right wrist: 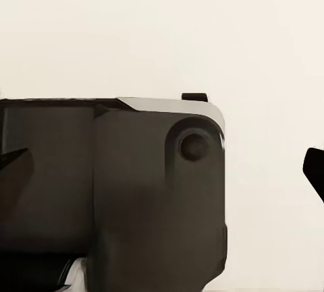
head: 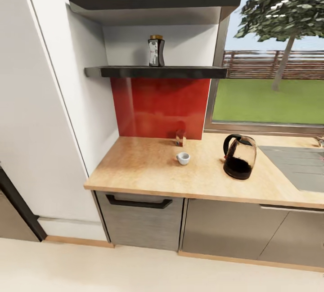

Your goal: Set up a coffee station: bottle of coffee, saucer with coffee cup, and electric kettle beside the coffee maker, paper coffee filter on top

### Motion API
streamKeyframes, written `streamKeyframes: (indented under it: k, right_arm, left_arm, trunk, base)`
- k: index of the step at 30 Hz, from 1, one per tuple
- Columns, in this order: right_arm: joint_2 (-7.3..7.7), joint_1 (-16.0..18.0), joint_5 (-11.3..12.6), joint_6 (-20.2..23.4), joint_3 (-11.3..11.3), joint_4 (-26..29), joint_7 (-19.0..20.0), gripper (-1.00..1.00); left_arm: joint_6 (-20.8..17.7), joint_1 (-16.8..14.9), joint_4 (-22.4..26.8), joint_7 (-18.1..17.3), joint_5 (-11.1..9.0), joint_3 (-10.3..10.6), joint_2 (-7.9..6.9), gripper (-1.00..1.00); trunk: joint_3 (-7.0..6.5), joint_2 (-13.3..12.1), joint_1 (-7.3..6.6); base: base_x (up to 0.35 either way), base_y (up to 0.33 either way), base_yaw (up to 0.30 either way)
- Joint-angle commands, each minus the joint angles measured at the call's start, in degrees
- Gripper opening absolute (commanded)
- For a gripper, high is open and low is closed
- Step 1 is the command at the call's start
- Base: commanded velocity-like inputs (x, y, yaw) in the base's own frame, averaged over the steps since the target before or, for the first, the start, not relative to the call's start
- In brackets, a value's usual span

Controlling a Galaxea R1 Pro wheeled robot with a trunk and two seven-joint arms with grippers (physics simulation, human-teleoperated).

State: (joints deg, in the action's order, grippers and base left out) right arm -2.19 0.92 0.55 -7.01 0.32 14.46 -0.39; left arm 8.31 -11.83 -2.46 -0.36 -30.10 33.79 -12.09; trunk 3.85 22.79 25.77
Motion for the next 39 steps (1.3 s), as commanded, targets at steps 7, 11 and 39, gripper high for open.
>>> streamKeyframes:
  k: [7, 11, 39]
  right_arm:
    - [-0.01, 0.04, 0.06, -0.19, 0.03, -0.04, -0.05, 1.0]
    - [-0.08, 0.04, -0.01, -0.19, 0.15, -0.04, -0.05, 1.0]
    - [-7.38, 0.07, -0.03, 0.11, 12.41, 50.25, -0.1, 1.0]
  left_arm:
    - [0.3, -0.04, -0.14, -0.02, -0.36, 0.5, 0.04, 1.0]
    - [0.33, -0.03, -0.1, 0.01, -0.39, 0.57, 0.16, 1.0]
    - [0.39, 0.56, -0.18, 0.01, -0.7, 0.72, -1.3, 1.0]
  trunk:
    - [0.13, 0.13, 0.01]
    - [0.13, 0.13, 0.01]
    - [0.13, 0.13, 0.01]
  base:
    - [-0.243, 0.057, 0.0]
    - [-0.025, 0.004, 0.0]
    - [-0.001, 0.0, 0.0]
